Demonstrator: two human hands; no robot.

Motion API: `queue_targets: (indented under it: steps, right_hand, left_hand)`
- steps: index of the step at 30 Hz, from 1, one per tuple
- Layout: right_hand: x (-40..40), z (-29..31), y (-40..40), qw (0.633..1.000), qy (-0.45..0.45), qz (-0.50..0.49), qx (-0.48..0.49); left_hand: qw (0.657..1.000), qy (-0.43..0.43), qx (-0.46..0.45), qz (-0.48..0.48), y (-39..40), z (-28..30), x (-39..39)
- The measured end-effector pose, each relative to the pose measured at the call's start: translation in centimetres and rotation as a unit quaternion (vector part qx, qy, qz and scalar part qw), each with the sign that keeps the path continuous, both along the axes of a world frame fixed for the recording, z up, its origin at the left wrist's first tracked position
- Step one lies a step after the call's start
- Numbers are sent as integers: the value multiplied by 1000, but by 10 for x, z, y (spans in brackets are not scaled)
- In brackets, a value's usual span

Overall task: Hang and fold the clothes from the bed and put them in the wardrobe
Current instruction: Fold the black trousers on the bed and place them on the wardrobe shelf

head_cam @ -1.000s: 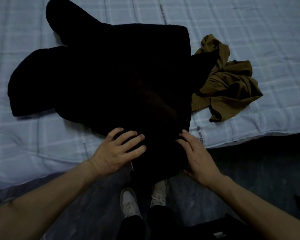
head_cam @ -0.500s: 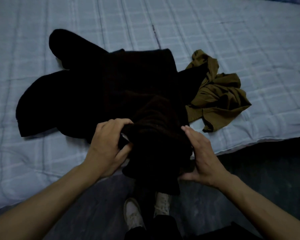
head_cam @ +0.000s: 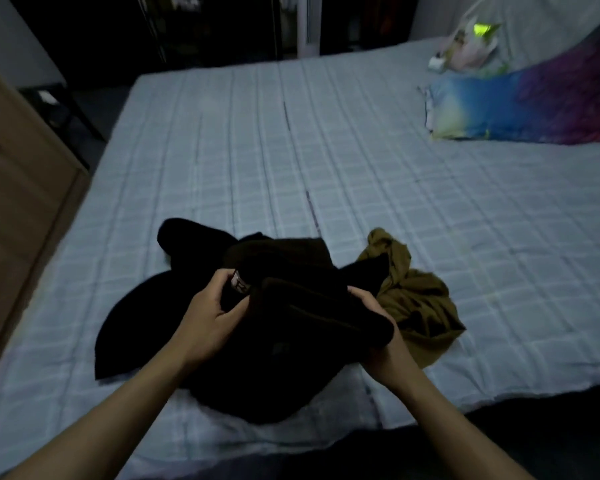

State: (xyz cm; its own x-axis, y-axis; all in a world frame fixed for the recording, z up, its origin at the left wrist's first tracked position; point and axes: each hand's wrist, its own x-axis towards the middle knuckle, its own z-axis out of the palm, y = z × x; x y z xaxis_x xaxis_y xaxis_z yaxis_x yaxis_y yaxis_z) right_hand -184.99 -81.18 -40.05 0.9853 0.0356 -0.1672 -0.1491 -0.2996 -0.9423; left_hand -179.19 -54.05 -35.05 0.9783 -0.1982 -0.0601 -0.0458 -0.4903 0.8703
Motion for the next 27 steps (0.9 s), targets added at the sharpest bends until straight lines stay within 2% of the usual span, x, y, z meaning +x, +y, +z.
queue_targets:
  steps: [4, 7, 11, 16, 18, 21, 24, 27]
  right_hand:
    - [31, 12, -4, 997, 65, -39, 5]
    - [68, 30, 10, 998, 8, -57, -13]
    - [108, 39, 24, 999, 8, -43, -32]
    - [171, 34, 40, 995, 89, -21, 25]
    - [192, 24, 46, 991, 126, -40, 7]
    - [220, 3, 54, 981, 166, -85, -56]
    - [244, -20, 59, 967, 203, -112, -106]
    - [264, -43, 62, 953, 218, -129, -166]
  left_hand:
    - [999, 1, -40, 3, 4, 9, 15]
    - [999, 9, -28, -13, 7, 2, 27]
    - [994, -12, -42, 99, 9, -15, 59]
    - [989, 86, -31, 116, 20, -38, 115]
    - [984, 119, -22, 128, 23, -49, 135]
    - [977, 148, 22, 154, 23, -66, 161]
    - [967, 162, 112, 161, 23, -89, 181]
    - [959, 113, 196, 169, 17, -108, 194]
